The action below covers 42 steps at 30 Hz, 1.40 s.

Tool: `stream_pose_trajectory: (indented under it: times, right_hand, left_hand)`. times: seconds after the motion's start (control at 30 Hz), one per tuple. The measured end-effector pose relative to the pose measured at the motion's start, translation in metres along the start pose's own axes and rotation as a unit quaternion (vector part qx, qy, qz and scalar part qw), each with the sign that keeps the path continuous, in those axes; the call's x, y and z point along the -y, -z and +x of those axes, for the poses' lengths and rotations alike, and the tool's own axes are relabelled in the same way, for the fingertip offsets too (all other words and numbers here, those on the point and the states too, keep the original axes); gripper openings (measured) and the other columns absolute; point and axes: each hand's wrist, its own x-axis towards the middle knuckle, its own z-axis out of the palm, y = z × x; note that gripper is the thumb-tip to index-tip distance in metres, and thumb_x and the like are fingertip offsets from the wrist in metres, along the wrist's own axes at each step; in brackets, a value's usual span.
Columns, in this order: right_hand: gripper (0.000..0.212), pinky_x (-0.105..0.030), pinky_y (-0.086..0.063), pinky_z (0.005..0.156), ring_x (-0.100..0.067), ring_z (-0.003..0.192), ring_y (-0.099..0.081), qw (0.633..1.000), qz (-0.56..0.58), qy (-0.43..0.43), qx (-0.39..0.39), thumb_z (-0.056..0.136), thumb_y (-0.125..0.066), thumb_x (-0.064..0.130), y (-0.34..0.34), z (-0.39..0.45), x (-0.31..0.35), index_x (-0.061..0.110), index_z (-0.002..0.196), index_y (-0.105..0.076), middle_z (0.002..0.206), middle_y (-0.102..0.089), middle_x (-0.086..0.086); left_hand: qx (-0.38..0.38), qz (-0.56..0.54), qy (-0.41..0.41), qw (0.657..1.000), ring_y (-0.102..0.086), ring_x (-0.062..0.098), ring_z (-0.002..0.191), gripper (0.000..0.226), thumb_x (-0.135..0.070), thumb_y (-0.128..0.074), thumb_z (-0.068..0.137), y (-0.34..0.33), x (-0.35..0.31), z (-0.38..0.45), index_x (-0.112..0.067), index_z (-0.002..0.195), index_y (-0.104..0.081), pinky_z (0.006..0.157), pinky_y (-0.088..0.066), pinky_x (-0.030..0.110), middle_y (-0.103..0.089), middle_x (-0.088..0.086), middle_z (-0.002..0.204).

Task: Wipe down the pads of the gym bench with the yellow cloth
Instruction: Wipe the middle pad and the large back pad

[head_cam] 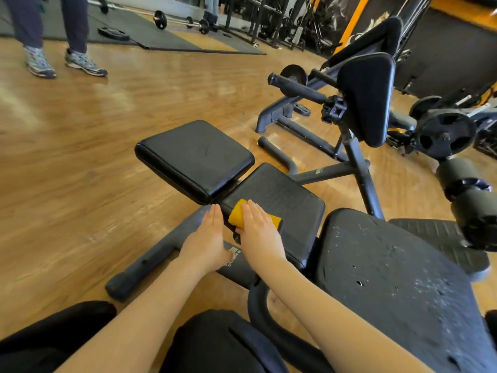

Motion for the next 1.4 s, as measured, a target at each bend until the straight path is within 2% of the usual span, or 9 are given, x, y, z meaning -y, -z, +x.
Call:
stream_pose_trajectory:
  times: [0.13,0.23,0.37,0.53,0.7,0.87,1.07,1.2,1.4]
  right_hand:
    - [0.069,-0.031,-0.021,0.112,-0.012,0.142,-0.015,1.000,-0.011,0.008,0.016,0.089,-0.051,0.039,0.009,-0.030,-0.030,0.024,0.145,-0.014,0.154,-0.016,0.006]
    - [0.066,-0.032,-0.019,0.112,-0.014,0.142,-0.017,0.999,-0.040,-0.014,0.011,0.090,-0.052,0.032,0.008,-0.046,-0.045,0.023,0.144,-0.016,0.154,-0.018,0.005]
    - [0.065,-0.031,-0.019,0.113,-0.015,0.143,-0.012,1.000,-0.011,0.002,0.019,0.091,-0.052,0.016,0.001,-0.007,-0.018,0.018,0.145,-0.015,0.155,-0.017,0.001]
    - [0.059,-0.031,-0.018,0.114,-0.016,0.143,-0.010,0.995,-0.012,0.086,0.058,0.092,-0.050,0.016,-0.004,0.049,0.017,0.018,0.143,-0.021,0.155,-0.017,0.000]
    - [0.067,-0.028,-0.028,0.108,-0.011,0.141,-0.017,0.997,0.017,0.067,0.030,0.089,-0.056,0.027,0.001,0.006,-0.018,0.028,0.144,-0.017,0.154,-0.018,0.009]
    - [0.068,-0.034,-0.030,0.109,-0.011,0.140,-0.022,1.000,-0.003,0.011,0.022,0.087,-0.059,0.026,0.007,-0.035,-0.049,0.033,0.142,-0.020,0.152,-0.021,0.011]
    - [0.069,-0.034,-0.029,0.110,-0.017,0.141,-0.018,1.000,-0.009,0.018,-0.001,0.087,-0.059,0.023,-0.005,0.005,-0.007,0.019,0.143,-0.020,0.153,-0.021,0.001]
    - [0.073,-0.035,-0.026,0.111,-0.017,0.142,-0.016,0.999,0.013,0.044,0.006,0.085,-0.062,0.023,-0.007,0.021,0.006,0.019,0.144,-0.019,0.154,-0.020,0.001]
    - [0.070,-0.031,-0.021,0.113,-0.012,0.142,-0.015,0.998,-0.003,0.032,0.050,0.088,-0.057,0.032,0.017,-0.033,-0.048,0.028,0.144,-0.015,0.155,-0.015,0.008]
  left_hand:
    - [-0.011,-0.004,0.004,1.000,-0.015,0.020,0.142,0.106,-0.028,-0.069,0.079,0.001,-0.001,-0.002,-0.016,0.145,0.013,0.107,-0.036,0.037,0.006,0.002,0.156]
    - [-0.014,-0.017,0.007,1.000,-0.020,0.020,0.140,0.104,-0.022,-0.069,0.080,0.001,-0.001,-0.002,-0.018,0.145,0.013,0.104,-0.039,0.035,0.006,0.001,0.156]
    - [-0.008,-0.022,0.003,1.000,-0.011,0.018,0.142,0.104,-0.029,-0.068,0.080,0.001,-0.001,-0.001,-0.016,0.145,0.012,0.109,-0.033,0.036,0.006,0.002,0.156]
    - [0.007,-0.114,0.001,0.994,-0.044,0.018,0.123,0.091,-0.025,-0.073,0.075,0.011,0.011,0.002,-0.022,0.143,-0.013,0.095,-0.045,0.033,-0.028,0.001,0.147]
    - [0.006,-0.081,0.020,0.996,-0.029,0.021,0.137,0.106,-0.031,-0.070,0.078,0.012,0.012,0.000,-0.022,0.145,0.011,0.102,-0.042,0.039,-0.001,0.000,0.157]
    - [0.026,-0.090,-0.005,0.996,-0.018,0.018,0.141,0.105,-0.030,-0.071,0.078,0.007,0.007,-0.003,-0.021,0.146,0.009,0.110,-0.032,0.036,0.000,-0.001,0.156]
    - [-0.003,-0.070,-0.010,0.997,-0.023,0.018,0.139,0.104,-0.029,-0.071,0.078,0.001,0.012,-0.001,-0.023,0.146,0.007,0.104,-0.034,0.030,-0.006,-0.001,0.156]
    - [-0.008,-0.088,0.006,0.996,-0.030,0.021,0.136,0.109,-0.029,-0.072,0.077,-0.001,0.010,0.004,-0.025,0.145,0.014,0.103,-0.041,0.041,-0.009,0.000,0.156]
    - [-0.043,-0.068,-0.006,0.997,-0.009,0.021,0.142,0.115,-0.038,-0.074,0.072,-0.007,-0.008,0.012,-0.016,0.145,0.012,0.110,-0.025,0.036,0.003,0.004,0.156]
